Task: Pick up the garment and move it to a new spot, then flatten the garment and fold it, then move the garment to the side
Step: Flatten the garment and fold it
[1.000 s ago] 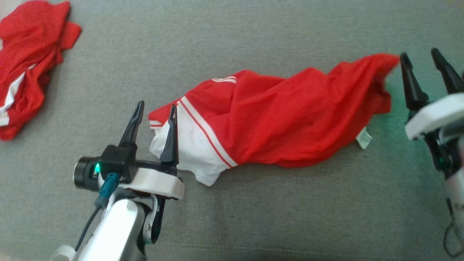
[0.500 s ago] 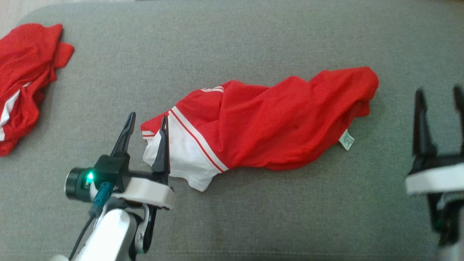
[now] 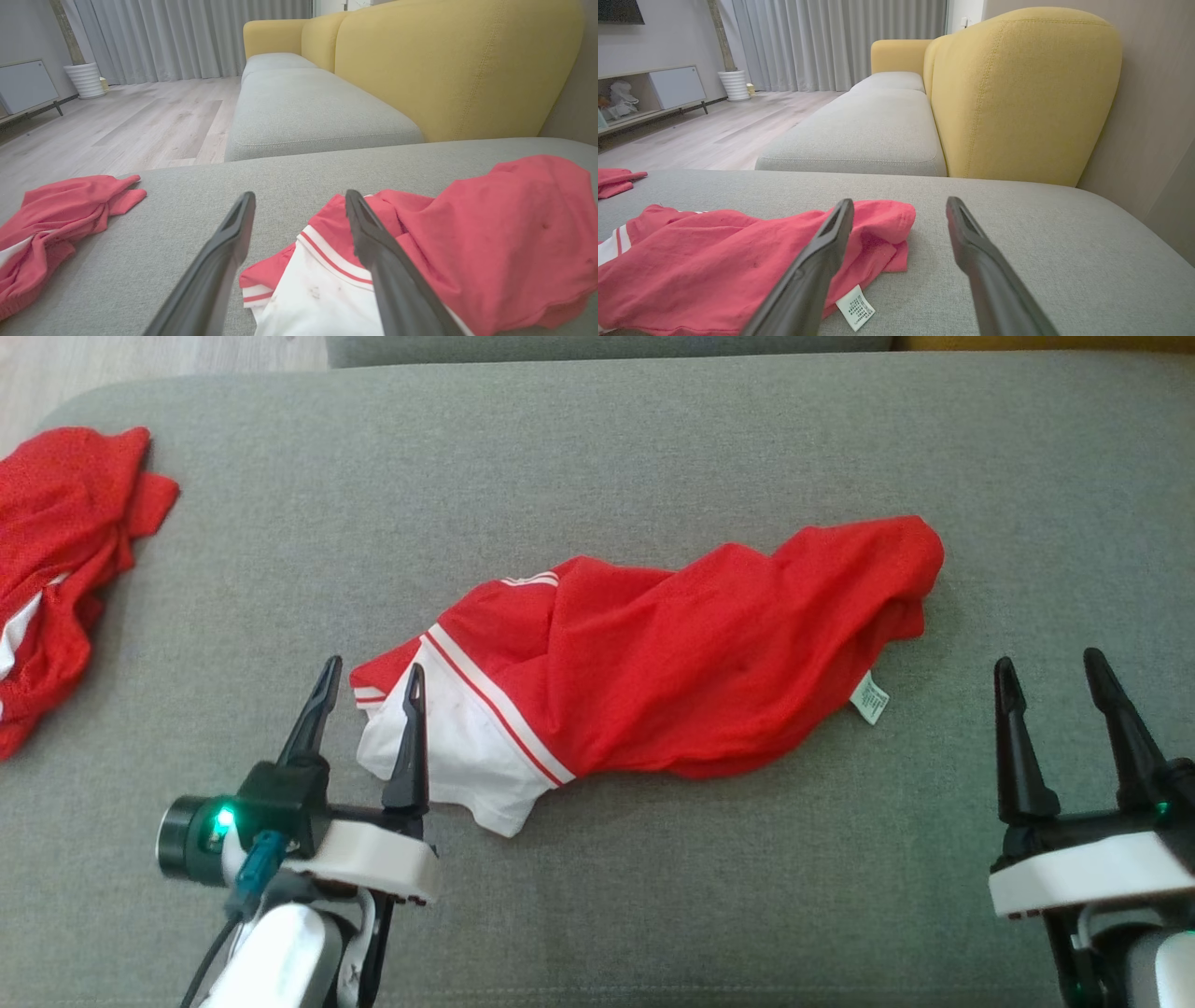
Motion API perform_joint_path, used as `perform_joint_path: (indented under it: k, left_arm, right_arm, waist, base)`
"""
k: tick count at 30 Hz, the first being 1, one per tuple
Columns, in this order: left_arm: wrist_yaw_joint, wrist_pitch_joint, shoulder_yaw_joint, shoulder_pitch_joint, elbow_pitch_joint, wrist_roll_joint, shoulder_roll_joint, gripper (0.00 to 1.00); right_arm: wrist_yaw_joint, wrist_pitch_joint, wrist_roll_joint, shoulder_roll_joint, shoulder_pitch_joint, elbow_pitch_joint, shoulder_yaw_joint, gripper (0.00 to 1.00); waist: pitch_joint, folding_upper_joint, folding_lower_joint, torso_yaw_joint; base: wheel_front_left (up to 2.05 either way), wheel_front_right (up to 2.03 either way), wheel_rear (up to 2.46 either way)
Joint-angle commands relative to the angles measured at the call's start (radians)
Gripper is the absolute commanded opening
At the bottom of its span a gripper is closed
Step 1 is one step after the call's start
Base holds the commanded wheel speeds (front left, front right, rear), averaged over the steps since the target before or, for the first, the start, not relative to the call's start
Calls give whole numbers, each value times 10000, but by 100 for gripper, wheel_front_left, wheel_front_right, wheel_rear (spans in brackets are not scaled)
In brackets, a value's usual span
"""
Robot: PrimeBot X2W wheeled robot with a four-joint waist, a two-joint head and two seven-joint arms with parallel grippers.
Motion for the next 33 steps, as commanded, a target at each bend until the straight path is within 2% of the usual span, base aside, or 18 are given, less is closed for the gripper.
perform_joint_path:
  k: [1, 14, 18, 22, 23, 28, 33]
  left_arm:
    - [57, -7, 385, -178, -367, 63, 216, 100]
    - [114, 22, 333, -312, -355, 13, 243, 100]
    - [82, 22, 274, -462, -365, 14, 220, 100]
    - [33, -2, 175, -717, -370, 40, 131, 100]
    - [-2, -28, 112, -845, -348, 57, 69, 100]
    - [-99, -99, -57, -1125, -211, 85, -105, 100]
    - [-121, -174, -113, -1264, -51, 79, -237, 100]
  right_arm:
    - [75, 4, -90, -81, -188, -321, 255, 100]
    - [75, 59, -36, -13, -285, -71, 298, 100]
    - [75, 354, 196, -23, -477, 538, 232, 100]
    - [75, 381, 336, -223, -1280, 1789, 302, 100]
    - [75, 393, 379, -325, -1816, 2636, 374, 100]
    - [75, 395, 482, -587, -3009, 4829, 738, 100]
    - [75, 479, 705, -650, -3706, 6279, 1134, 100]
  waist:
    - [-1, 0, 0, -5]
    - [55, 0, 0, 22]
    - [201, 0, 0, 135]
    - [513, 0, 0, 323]
    - [677, 0, 0, 442]
    - [987, 0, 0, 792]
    - [1114, 0, 0, 996]
  base:
    - [0, 0, 0]
    - [0, 0, 0]
    - [0, 0, 0]
    - [0, 0, 0]
    - [0, 0, 0]
    - [0, 0, 0]
    - [0, 0, 0]
